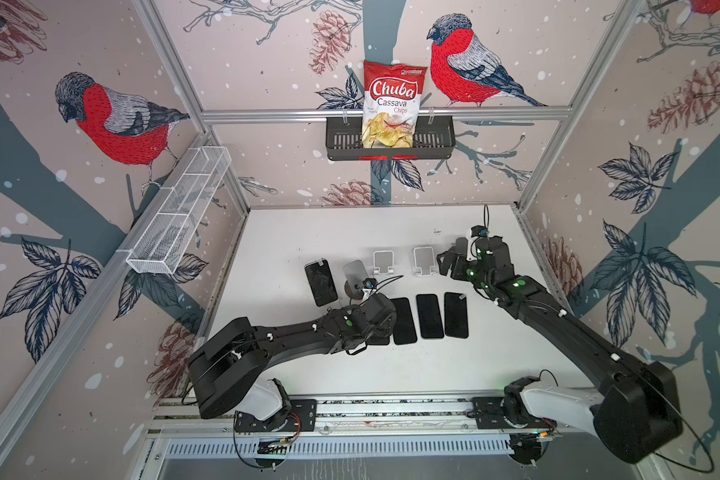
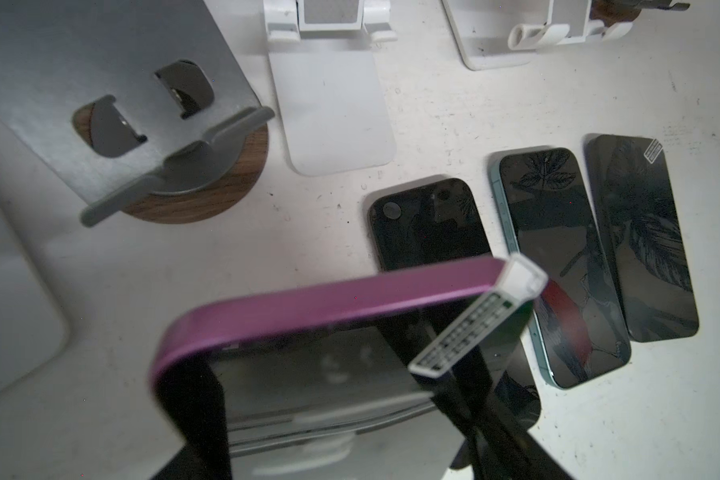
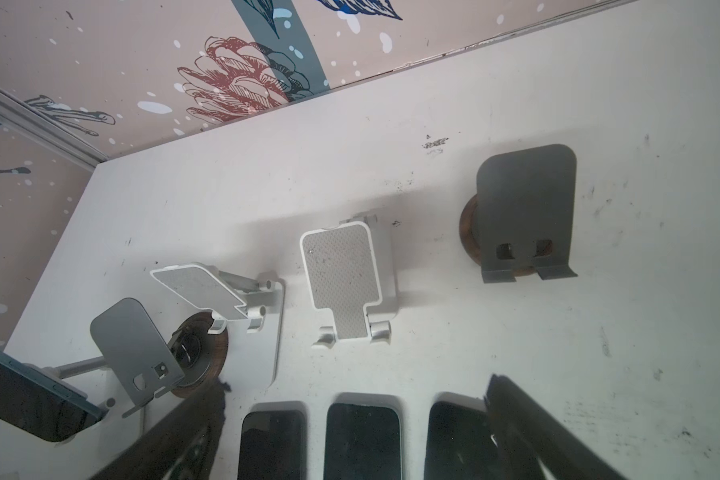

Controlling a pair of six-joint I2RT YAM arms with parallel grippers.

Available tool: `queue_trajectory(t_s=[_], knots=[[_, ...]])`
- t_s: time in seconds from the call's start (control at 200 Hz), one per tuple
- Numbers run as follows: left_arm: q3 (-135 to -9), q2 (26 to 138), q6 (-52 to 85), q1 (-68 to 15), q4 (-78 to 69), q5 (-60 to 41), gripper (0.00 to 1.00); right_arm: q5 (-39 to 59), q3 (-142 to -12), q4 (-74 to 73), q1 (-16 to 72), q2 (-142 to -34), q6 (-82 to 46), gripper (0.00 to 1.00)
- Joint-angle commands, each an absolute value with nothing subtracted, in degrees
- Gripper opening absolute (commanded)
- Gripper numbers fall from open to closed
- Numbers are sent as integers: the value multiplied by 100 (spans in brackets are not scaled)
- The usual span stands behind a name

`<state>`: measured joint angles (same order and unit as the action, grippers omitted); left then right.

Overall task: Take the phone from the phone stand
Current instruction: 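Lower the pink-edged phone flat beside the black phones with the left gripper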

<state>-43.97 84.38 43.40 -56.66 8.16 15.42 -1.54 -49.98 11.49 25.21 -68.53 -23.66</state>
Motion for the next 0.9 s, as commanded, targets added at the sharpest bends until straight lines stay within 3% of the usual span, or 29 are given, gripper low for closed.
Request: queue_trajectory(t_s=[0.0,0.896], knots=[[-4499,8486,4567,-5678,1080,1437,61,-224,-5093,1134,2609,-6925,-2233,99],[-4984,9469,4994,-5662,1560,1364,62,-439,-5234,1178,2875,-7290,-2095,99]])
